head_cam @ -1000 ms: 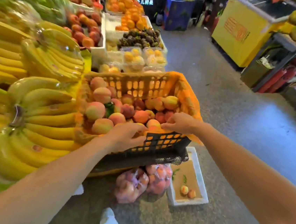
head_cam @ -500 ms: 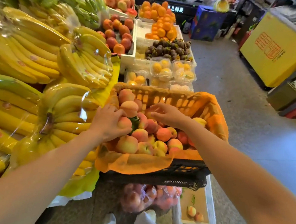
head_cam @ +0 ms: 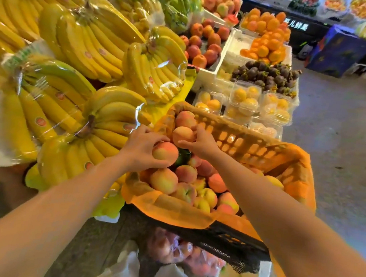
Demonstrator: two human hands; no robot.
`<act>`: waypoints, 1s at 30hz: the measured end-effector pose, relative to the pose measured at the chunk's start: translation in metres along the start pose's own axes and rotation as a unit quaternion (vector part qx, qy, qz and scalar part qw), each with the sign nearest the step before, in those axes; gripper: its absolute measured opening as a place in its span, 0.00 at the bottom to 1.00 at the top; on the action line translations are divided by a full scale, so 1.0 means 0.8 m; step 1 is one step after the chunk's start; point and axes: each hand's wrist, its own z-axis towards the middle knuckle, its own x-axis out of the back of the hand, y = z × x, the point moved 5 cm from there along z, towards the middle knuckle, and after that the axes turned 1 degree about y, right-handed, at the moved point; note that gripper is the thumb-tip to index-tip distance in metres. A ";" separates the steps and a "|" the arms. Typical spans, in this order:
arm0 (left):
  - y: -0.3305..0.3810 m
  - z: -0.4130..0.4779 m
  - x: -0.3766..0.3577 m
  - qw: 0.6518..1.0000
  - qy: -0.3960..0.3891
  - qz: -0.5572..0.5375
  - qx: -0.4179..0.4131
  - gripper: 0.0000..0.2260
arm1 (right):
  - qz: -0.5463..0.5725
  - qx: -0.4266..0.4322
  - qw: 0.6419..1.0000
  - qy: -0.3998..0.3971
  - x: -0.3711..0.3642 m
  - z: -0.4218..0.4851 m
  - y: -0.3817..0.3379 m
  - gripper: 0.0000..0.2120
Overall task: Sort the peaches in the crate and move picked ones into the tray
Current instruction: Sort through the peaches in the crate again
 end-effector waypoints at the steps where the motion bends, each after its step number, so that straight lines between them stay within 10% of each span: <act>1: 0.000 0.000 0.001 1.000 0.004 -0.017 0.009 0.36 | 0.008 0.000 1.000 0.007 0.000 0.002 0.002 0.29; 7: 0.009 0.035 0.015 0.981 0.014 -0.188 0.038 0.34 | 0.192 -0.057 0.980 -0.021 0.027 0.004 0.031 0.22; 11: 0.045 0.072 0.022 0.905 -0.032 -0.423 0.043 0.25 | 0.439 -0.131 0.882 -0.106 0.068 -0.017 0.041 0.22; 20: 0.137 0.123 -0.013 0.748 -0.243 -0.606 0.121 0.17 | 0.531 -0.149 0.830 -0.079 0.132 -0.067 0.085 0.39; 27: 0.168 0.138 -0.043 0.782 -0.311 -0.525 0.123 0.23 | 0.483 -0.152 0.861 -0.033 0.154 -0.105 0.117 0.20; 30: 0.182 0.138 -0.052 0.783 -0.346 -0.506 0.111 0.11 | 0.432 -0.151 0.889 -0.022 0.161 -0.121 0.136 0.16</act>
